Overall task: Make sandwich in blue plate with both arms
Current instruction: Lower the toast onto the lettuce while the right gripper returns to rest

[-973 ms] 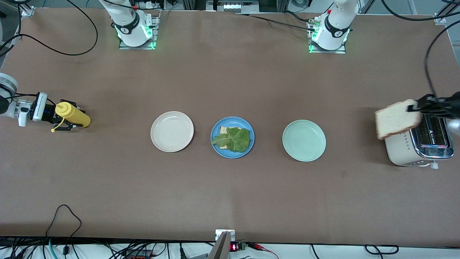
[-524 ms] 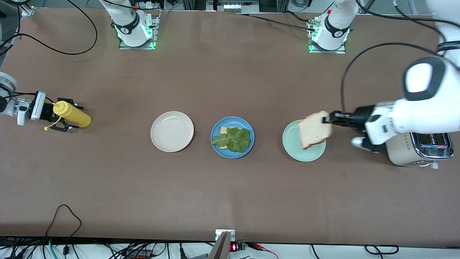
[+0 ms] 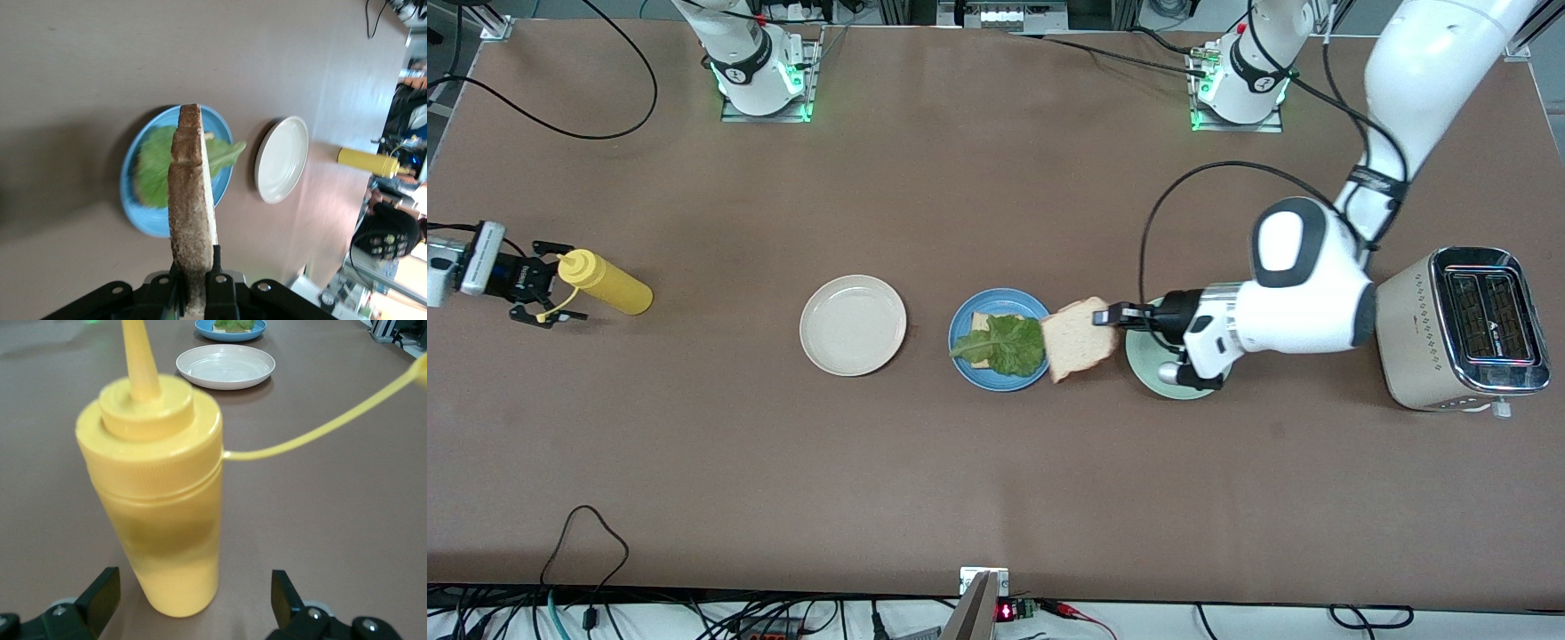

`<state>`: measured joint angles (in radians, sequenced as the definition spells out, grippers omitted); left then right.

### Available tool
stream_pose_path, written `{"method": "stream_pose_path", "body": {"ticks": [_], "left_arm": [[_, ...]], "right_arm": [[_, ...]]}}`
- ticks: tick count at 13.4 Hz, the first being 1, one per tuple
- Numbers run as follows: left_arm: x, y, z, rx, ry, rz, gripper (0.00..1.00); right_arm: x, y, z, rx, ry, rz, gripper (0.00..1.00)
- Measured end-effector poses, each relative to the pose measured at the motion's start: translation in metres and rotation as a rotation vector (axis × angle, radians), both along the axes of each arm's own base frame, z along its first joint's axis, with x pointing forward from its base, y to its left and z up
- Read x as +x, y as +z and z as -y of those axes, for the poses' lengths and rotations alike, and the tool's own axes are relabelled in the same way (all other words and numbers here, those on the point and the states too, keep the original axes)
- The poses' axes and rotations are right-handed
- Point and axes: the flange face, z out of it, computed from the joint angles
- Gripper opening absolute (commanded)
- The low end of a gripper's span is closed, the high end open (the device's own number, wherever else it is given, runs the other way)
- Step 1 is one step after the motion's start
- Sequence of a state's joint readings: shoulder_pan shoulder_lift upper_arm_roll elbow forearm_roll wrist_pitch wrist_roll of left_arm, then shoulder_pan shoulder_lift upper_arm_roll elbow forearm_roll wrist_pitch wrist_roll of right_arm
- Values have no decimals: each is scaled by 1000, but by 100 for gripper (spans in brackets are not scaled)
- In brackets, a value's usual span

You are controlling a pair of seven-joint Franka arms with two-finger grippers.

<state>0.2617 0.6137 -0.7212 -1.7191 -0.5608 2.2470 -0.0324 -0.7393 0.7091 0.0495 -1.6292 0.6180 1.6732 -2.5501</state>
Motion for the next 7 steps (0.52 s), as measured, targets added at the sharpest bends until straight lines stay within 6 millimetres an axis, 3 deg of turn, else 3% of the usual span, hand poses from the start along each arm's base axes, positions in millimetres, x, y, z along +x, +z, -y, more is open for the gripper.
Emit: {"method": "stream_pose_path", "body": {"ticks": [4,7], "left_arm": [[-38,-20,58,-18,77,49,1],[-58,-24,84,-44,100,52,1]], "right_arm": [[5,78,29,-98,-21,-43,100],[16,163,29,-222,-88,-75,100]]}}
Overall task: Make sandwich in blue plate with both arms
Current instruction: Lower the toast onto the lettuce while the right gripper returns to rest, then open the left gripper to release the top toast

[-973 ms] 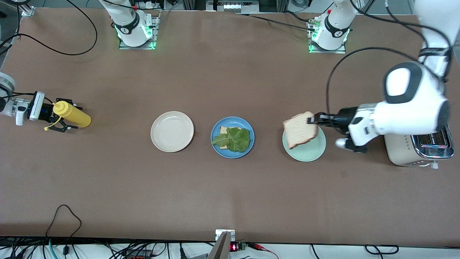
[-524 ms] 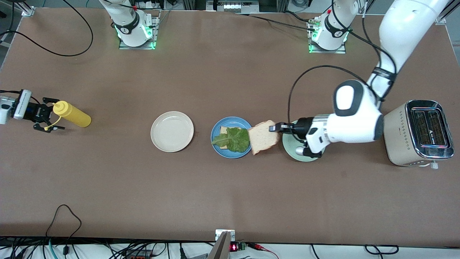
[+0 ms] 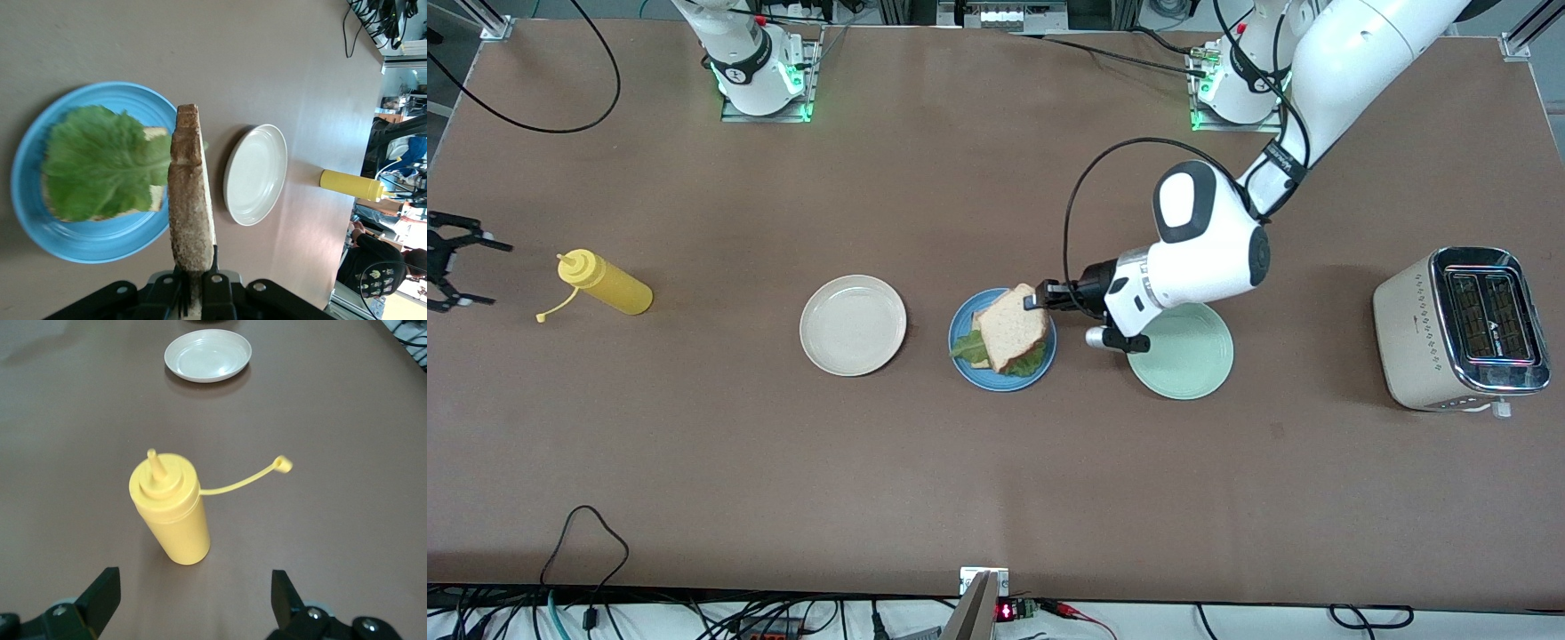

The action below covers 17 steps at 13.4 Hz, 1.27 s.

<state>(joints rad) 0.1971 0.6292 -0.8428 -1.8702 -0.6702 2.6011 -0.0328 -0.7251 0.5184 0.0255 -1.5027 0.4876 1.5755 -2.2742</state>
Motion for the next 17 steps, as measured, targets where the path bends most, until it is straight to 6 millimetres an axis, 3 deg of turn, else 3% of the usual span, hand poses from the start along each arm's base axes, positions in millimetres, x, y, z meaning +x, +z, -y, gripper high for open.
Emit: {"method": "stream_pose_path", "body": {"ticks": [3,5,8,10,12,15,17], "left_arm": [[-5,-11,7,-9,-20,-2,1],[-5,-25,7,-17,-38,3,1],[-6,-34,7,-25,-60,13,1],[-4,-38,7,-32,-65,15,1],[-3,-45,8,-41,-68,11,2],[1,-51,9,-56,-71,9,7],[2,-61,9,-65,-68,-7,15]], "right_arm": [[21,100,-44,-139,-62,-18,100],[35,155,-97,-238,-146,-80,100],[54,210,-194,-346,-352,-198,100],[62,227,-253,-380,-510,-282,100],[66,226,-297,-390,-688,-399,100],[70,222,-340,-453,-945,-520,100],[68,221,-365,-493,-1099,-583,100]]}}
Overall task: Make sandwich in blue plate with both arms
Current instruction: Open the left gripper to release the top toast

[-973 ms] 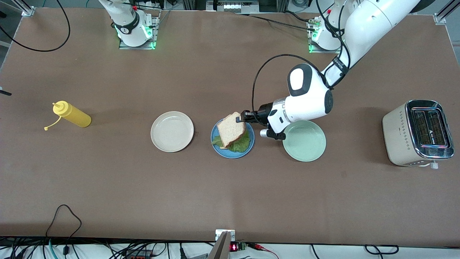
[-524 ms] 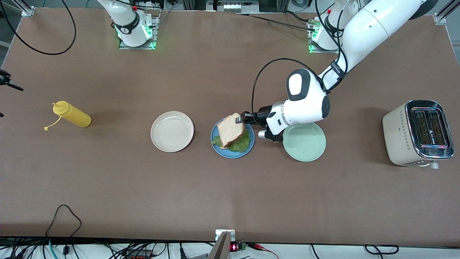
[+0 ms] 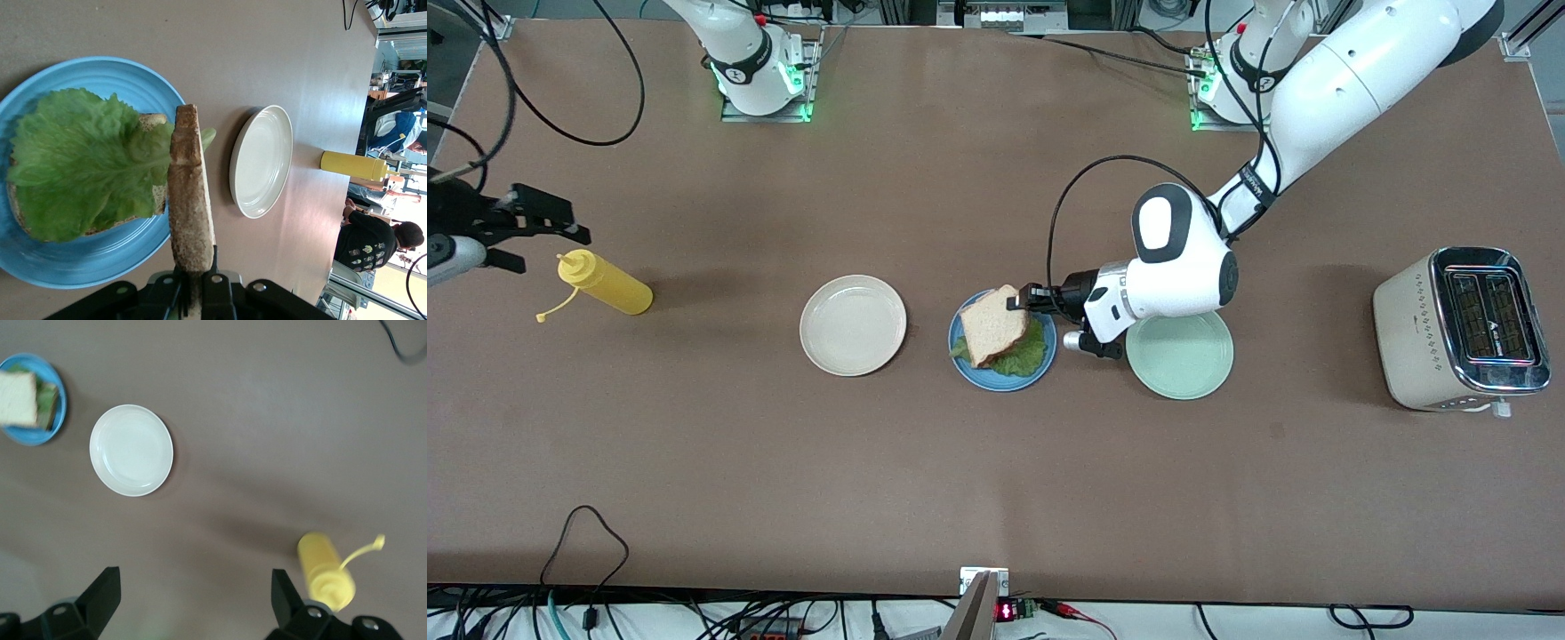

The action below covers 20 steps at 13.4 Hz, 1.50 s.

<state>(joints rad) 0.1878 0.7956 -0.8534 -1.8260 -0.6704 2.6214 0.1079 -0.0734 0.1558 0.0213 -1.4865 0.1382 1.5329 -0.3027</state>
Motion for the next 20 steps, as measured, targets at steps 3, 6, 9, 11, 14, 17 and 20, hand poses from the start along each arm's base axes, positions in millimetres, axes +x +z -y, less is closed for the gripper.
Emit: {"method": "stream_pose_path", "body": {"ticks": [3,6,9,11,14,17,20], "left_arm": [[4,-8,-1,-11,6,-9,72],[7,-19,-7,-8,-6,17,100],[18,-36,-31,13,-25,75,100],[21,-38,-39,13,-21,83,100],[33,-34,-53,13,9,91,100],[52,-1,-88,15,15,115,100],[63,40,-128,85,-44,149,100]], "right_arm": [[-5,-1,-13,-88,-97,-46,100],[-6,-1,-7,-122,-110,-42,100],[-11,12,-3,-152,-118,-19,100],[-17,18,-2,-153,-129,-14,100],[-31,13,5,-152,-150,-10,100],[-33,16,-2,-153,-158,9,100],[-32,17,-14,-154,-140,19,100]]}}
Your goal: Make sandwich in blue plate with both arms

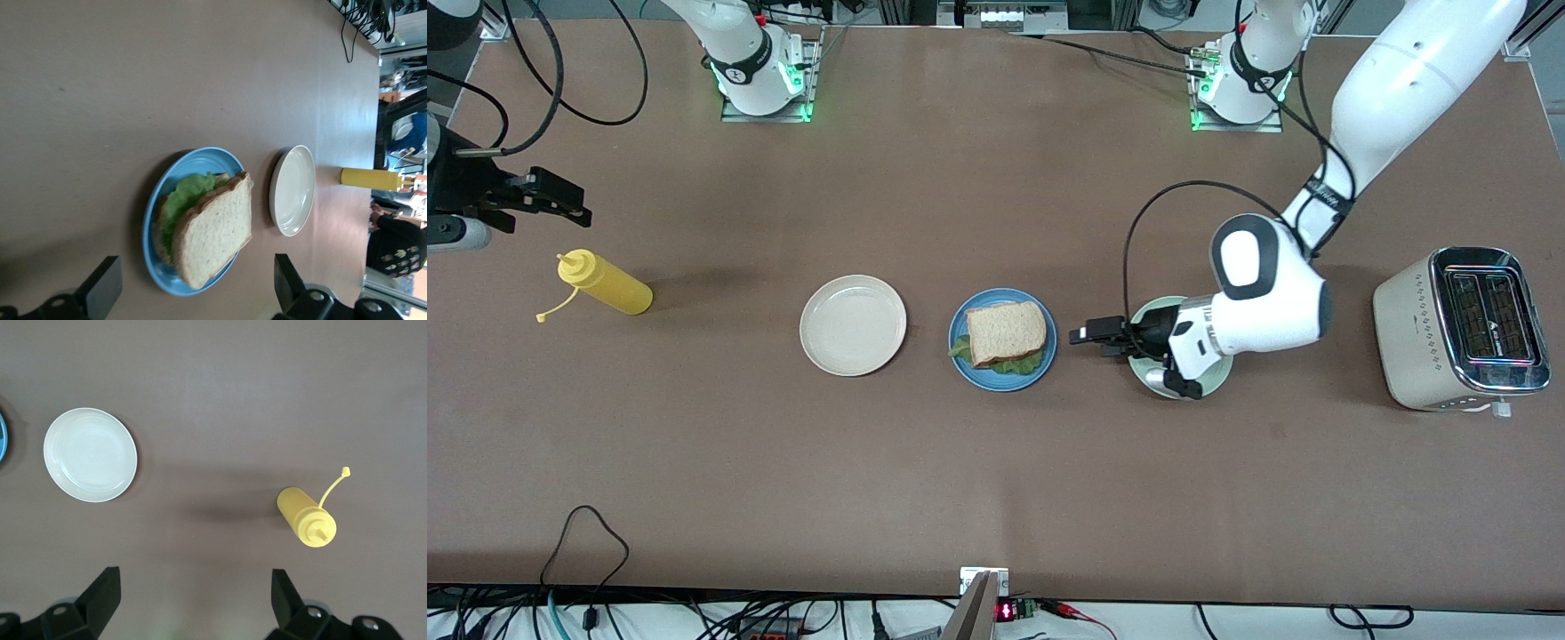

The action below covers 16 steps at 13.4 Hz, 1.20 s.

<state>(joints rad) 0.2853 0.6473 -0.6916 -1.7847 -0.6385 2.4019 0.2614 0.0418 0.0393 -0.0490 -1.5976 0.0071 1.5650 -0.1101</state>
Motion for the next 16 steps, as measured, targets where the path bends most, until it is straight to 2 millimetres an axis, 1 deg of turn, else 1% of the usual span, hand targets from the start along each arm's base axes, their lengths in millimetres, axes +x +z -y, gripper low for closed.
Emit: {"method": "stream_pose_path", "body": {"ticks": [2,4,6,7,8,9,12,13,14,15,16], "left_arm": [[4,16,-19,92,-39,40,100],[5,27,-36,205,-59,33,100],[7,49,-63,401,-62,36,100],[8,66,-77,504,-64,55,100],[9,87,-91,582,-55,74,100],[11,111,-108,634,-42,82,100],[17,190,-170,775,-19,54,100],[18,210,-184,820,-18,44,100],[18,225,-191,844,-18,36,100],[18,231,-193,854,-19,27,100],[17,232,-195,857,-18,17,100]], "right_arm": [[1,-1,-3,-2,3,-2,100],[1,-3,-2,-3,2,-5,100],[2,-3,-2,-4,1,-4,100],[4,-2,-2,-4,1,0,100],[8,-1,-2,-5,0,6,100],[11,-1,-2,-7,0,7,100],[17,-6,-2,-9,-2,1,100],[18,-7,-1,-10,-3,-1,100],[19,-8,0,-10,-6,-3,100],[20,-7,3,-11,-10,-9,100],[22,-6,6,-12,-16,-10,100]]}}
